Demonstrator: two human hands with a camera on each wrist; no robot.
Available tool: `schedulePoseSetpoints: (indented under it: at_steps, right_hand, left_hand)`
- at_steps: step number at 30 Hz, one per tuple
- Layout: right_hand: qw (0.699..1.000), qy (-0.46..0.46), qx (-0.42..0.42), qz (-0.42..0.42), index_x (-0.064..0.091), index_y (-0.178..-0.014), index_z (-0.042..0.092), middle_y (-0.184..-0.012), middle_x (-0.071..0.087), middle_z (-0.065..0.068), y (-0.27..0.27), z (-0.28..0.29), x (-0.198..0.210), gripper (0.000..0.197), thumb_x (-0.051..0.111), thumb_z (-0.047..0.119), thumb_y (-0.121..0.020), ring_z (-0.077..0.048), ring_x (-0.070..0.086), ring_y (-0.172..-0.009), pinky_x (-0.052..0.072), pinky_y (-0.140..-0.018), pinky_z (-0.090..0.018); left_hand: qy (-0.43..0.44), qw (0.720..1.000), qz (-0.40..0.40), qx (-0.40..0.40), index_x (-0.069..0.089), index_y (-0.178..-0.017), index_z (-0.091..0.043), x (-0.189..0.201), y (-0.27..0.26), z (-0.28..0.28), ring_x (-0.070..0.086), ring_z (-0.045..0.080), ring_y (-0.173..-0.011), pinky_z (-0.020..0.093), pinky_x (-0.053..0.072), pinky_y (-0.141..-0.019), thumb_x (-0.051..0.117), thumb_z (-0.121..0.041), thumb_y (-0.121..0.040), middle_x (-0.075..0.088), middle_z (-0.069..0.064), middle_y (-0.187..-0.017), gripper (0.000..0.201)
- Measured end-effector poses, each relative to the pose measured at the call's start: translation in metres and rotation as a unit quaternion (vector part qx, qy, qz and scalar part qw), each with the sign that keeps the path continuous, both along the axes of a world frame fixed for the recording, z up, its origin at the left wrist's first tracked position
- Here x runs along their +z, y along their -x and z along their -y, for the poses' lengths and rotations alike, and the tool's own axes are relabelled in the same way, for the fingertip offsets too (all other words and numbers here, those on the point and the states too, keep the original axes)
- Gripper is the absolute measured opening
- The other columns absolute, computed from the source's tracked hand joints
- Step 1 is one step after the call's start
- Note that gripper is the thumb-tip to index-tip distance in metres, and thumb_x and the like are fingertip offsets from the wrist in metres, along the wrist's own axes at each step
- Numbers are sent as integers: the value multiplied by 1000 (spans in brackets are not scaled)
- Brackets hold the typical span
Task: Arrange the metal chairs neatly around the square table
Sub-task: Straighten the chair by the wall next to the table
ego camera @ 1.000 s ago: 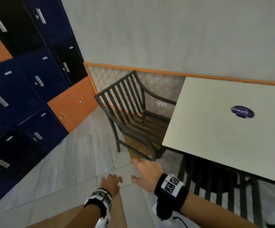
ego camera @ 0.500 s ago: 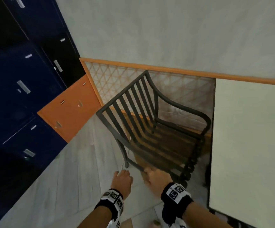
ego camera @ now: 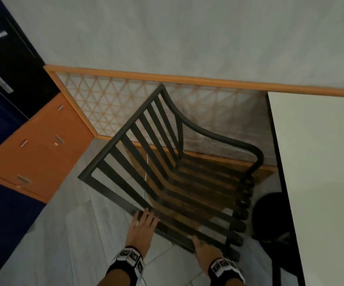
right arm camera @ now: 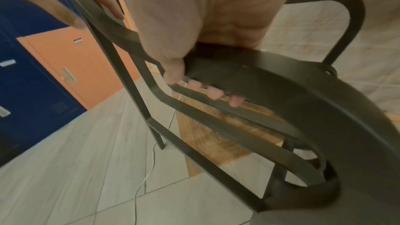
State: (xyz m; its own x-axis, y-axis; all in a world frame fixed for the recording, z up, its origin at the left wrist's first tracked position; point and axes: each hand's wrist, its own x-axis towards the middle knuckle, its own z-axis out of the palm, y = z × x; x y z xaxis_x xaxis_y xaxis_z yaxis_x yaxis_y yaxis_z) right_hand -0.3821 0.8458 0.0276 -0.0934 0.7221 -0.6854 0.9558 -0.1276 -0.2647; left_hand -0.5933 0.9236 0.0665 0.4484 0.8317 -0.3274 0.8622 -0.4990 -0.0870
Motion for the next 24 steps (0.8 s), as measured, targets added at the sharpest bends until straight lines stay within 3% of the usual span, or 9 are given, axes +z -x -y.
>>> schedulePoseSetpoints:
  at_steps: [2, 5, 8, 11, 16, 20, 24]
  right_hand:
    - [1000, 8, -13, -5, 13, -147, 22, -136, 47, -19, -9, 8, -1, 55, 38, 24, -97, -35, 52, -117, 45, -99, -44]
    - [998, -12, -42, 34, 20, -144, 22, -131, 51, -19, -31, 18, -2, 53, 41, 21, -96, -35, 54, -114, 47, -95, -48]
    - [995, -7, -68, 66, 23, -143, 24, -135, 49, -16, -61, 28, -1, 50, 39, 22, -96, -33, 49, -120, 38, -101, -49]
    - [990, -4, -107, 90, 23, -142, 29, -139, 46, -12, -83, 40, -5, 49, 36, 21, -96, -32, 44, -124, 29, -107, -51]
    - [982, 31, -162, 96, 23, -141, 37, -149, 34, -6, -88, 60, -8, 45, 25, 34, -97, -32, 30, -134, 16, -112, -58]
    - [979, 11, -171, 115, 27, -140, 34, -144, 41, -9, -91, 48, -4, 45, 34, 26, -97, -33, 35, -131, 16, -109, -63]
    - [979, -9, -170, 116, 30, -139, 30, -137, 47, -13, -98, 26, 2, 47, 38, 16, -94, -35, 39, -127, 18, -107, -65]
  left_hand:
    - [2, 1000, -11, -15, 72, -110, -16, -13, -1, -2, 65, 30, -112, 50, 21, -114, 84, -1, -38, 71, 11, -117, 75]
    - [15, 999, -16, -37, 68, -117, -17, -21, -9, -2, 62, 38, -114, 53, 1, -114, 87, -3, -35, 69, 16, -119, 85]
    - [34, 998, -9, -54, 68, -116, -24, -20, -33, 8, 66, 36, -108, 60, 1, -112, 89, -6, -34, 74, 10, -108, 87]
    - [36, 997, 6, -62, 72, -104, -29, -13, -55, 19, 70, 35, -93, 68, 2, -109, 90, -10, -36, 76, 4, -88, 73]
    - [68, 995, -3, -68, 72, -95, -34, -9, -65, 33, 71, 30, -81, 69, -15, -105, 91, -14, -28, 75, 2, -83, 73]
    - [44, 996, -19, -74, 72, -98, -35, -7, -72, 23, 71, 30, -81, 74, -6, -104, 92, -17, -34, 75, 2, -82, 69]
    - [2, 996, -28, -88, 72, -101, -32, -11, -77, 1, 70, 31, -81, 73, 1, -103, 90, -8, -34, 74, 3, -81, 73]
